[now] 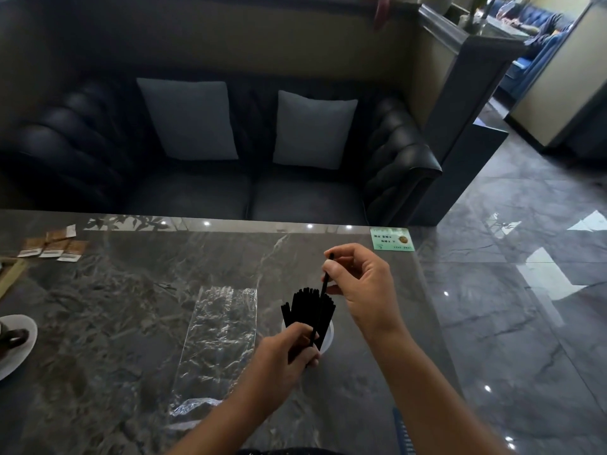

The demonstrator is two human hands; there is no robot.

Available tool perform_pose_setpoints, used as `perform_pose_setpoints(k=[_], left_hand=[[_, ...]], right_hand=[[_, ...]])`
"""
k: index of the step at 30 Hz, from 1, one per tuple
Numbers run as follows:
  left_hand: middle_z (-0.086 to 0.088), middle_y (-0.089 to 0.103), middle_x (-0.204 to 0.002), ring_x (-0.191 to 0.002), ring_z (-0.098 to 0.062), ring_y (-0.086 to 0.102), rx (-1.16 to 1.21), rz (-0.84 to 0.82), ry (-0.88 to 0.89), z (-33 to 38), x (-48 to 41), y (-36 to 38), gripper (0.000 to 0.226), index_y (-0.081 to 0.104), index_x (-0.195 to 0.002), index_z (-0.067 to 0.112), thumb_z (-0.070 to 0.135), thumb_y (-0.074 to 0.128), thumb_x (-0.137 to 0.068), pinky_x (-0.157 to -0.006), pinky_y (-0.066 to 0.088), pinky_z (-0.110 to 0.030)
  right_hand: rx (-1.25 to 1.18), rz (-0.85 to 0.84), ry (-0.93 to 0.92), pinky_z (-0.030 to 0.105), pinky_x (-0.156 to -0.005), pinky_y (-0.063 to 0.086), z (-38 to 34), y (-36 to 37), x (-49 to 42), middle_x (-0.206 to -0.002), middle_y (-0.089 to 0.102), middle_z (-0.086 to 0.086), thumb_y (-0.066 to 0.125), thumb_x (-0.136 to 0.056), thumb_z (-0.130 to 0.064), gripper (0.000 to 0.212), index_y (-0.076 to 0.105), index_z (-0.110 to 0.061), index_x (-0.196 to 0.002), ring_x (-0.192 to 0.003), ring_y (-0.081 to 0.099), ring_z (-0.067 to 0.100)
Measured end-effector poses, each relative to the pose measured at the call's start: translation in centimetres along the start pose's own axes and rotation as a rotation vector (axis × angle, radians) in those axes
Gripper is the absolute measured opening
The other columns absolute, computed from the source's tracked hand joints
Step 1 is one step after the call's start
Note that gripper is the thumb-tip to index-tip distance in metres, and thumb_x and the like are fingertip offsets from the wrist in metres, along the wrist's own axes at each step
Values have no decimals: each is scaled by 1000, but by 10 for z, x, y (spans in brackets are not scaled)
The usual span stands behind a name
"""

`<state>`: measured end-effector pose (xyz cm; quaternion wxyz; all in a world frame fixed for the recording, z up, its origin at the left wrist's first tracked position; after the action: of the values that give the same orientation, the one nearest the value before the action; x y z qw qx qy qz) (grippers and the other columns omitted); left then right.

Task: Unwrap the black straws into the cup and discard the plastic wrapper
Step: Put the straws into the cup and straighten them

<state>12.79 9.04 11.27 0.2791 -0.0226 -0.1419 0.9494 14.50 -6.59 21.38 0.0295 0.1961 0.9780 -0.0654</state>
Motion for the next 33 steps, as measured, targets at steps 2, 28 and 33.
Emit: perform_pose_setpoints(k=[2,28,33], left_hand=[[-2,72,-74,-71,-13,71,-5,-3,-36,-9,-1,3,16,64,-92,27,12,66,-88,-76,59,-34],[11,65,-81,-66,-11,64,-259,174,-107,-66,-8,-12,23,67,-86,24,1,69,-81,-65,55,-38],[10,67,-83,-69,-11,66,-205,121,-136,-66,-7,-5,23,69,-88,22,0,68,-83,-69,57,-35]], right_hand=[[16,31,1,34,-66,63,4,-3,-3,-81,72,3,67,-91,-9,12,70,-21,-92,-77,72,19],[445,127,-1,11,-64,51,115,-22,18,-83,69,-13,71,-87,-15,16,67,-30,-90,-79,66,1],[502,85,17,15,-63,51,133,-16,23,-80,69,-12,70,-87,-15,19,65,-33,-86,-77,65,2]])
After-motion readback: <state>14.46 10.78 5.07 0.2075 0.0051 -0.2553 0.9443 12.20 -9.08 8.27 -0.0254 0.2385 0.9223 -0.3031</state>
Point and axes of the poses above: each hand's wrist, its own x-axis away from the middle knuckle, its own y-axis out of the palm, z = x × y, the point moved 8 cm from there along -x, towards the middle knuckle
